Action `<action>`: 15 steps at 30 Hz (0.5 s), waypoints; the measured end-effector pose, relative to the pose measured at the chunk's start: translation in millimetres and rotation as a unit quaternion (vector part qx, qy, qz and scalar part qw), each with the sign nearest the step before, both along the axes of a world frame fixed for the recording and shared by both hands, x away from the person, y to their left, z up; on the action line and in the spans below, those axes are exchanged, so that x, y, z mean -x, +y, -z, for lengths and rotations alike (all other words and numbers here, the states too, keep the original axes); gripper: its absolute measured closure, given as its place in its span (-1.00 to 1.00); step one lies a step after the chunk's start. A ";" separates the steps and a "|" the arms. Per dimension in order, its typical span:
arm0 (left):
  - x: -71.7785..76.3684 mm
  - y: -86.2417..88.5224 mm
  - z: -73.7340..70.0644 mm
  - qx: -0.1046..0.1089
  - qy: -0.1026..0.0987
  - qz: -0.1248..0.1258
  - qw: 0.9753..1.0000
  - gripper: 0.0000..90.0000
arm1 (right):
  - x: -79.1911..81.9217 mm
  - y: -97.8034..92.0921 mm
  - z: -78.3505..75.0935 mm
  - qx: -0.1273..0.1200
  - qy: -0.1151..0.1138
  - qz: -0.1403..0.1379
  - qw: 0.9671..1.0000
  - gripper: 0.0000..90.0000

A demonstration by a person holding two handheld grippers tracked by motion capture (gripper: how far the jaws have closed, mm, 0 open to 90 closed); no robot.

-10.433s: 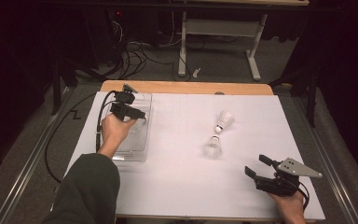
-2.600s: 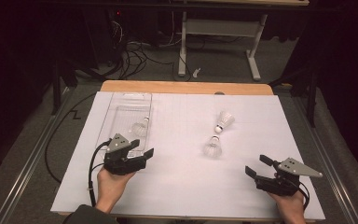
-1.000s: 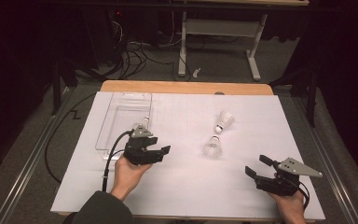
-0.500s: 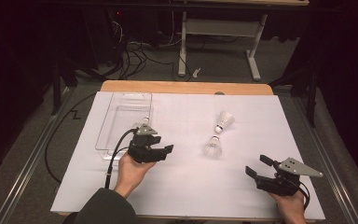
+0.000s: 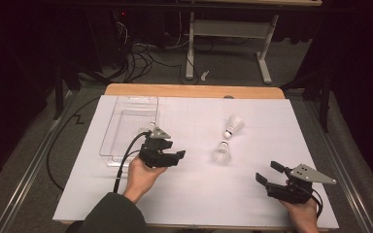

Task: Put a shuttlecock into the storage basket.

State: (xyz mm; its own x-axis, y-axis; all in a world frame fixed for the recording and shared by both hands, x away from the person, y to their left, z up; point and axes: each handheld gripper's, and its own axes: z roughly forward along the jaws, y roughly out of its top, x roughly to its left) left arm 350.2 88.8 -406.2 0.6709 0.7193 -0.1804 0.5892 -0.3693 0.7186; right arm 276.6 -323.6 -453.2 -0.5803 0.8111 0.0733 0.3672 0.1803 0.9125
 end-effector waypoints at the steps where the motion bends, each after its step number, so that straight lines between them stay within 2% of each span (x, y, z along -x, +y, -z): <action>1: -0.5 -0.8 0.1 -0.001 0.001 0.001 1.000 -0.10 | 0.0 0.0 0.0 0.000 0.000 0.000 1.000 -0.46; 15: -6.8 -13.1 -2.8 -0.007 0.008 0.011 1.000 -0.07 | 0.1 0.0 -0.1 0.000 -0.001 -0.001 1.000 -0.46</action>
